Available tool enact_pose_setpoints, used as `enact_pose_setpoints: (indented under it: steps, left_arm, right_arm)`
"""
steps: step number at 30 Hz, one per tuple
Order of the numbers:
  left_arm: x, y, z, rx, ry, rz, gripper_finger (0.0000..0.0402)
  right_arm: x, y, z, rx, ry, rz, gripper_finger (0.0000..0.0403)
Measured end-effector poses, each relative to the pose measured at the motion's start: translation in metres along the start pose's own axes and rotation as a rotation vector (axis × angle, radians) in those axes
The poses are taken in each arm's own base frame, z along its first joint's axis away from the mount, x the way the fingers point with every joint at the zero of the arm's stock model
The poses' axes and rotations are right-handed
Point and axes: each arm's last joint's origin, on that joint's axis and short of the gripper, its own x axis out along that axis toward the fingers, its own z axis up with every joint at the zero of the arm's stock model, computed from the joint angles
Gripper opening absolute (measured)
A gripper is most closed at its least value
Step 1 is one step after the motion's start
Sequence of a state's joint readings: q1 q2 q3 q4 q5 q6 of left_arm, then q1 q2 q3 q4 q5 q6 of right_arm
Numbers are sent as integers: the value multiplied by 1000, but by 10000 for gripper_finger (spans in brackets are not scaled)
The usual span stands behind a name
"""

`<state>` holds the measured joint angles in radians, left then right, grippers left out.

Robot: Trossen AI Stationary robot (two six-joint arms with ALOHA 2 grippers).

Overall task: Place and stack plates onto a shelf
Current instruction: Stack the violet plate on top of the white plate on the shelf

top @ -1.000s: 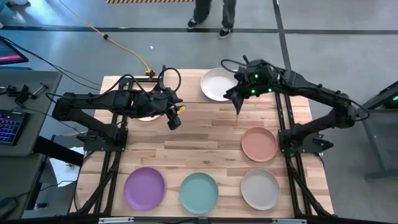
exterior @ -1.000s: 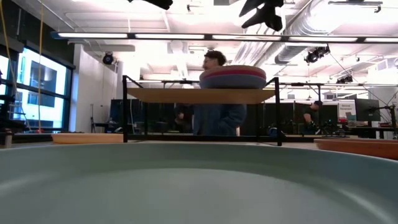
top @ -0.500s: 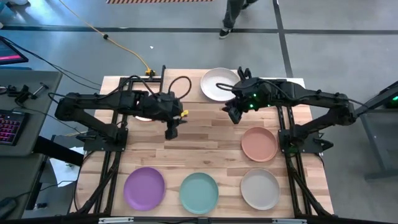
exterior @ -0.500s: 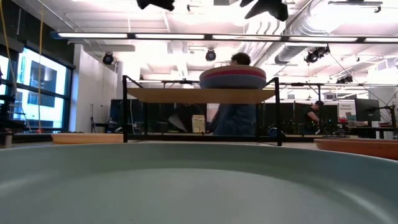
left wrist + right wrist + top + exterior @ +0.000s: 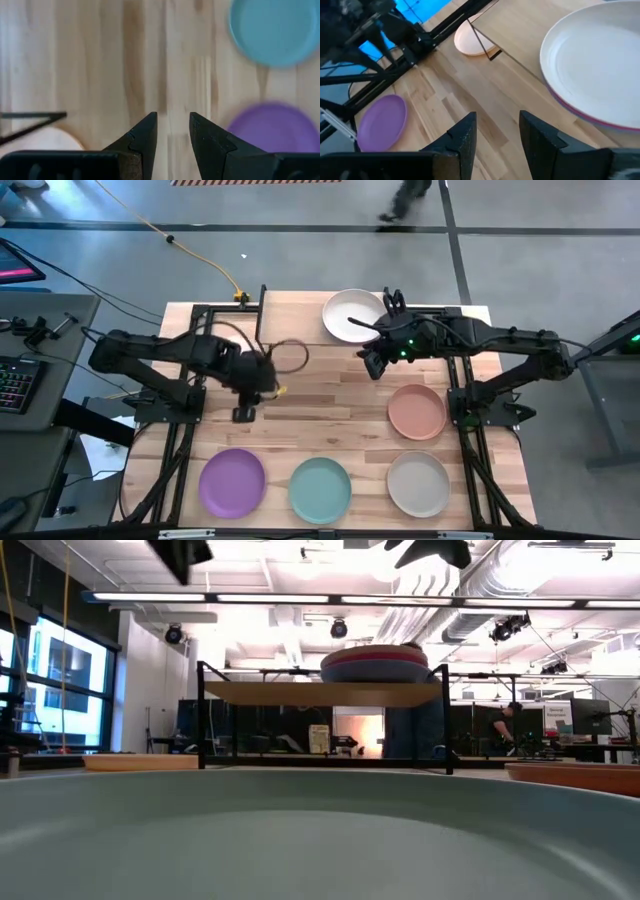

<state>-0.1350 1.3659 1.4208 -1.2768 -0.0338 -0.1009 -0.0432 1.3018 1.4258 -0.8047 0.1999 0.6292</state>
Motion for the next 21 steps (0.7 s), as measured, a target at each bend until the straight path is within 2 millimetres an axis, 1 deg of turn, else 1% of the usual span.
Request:
enact_pose_setpoints:
  steps: [9,11,16,21]
  left_arm:
    - [-1,-45,-15,205,64,-55,104]
    - [7,-52,-22,232,98,-58,104]
    - [34,-67,-46,281,206,-50,104]
    - [60,-79,-68,289,229,-53,104]
  right_arm:
    - [-3,11,-8,75,-37,-30,129]
    - [-4,15,-11,89,-45,-36,129]
    - [0,22,-16,101,-54,-56,129]
    - [10,26,-21,84,-25,-73,129]
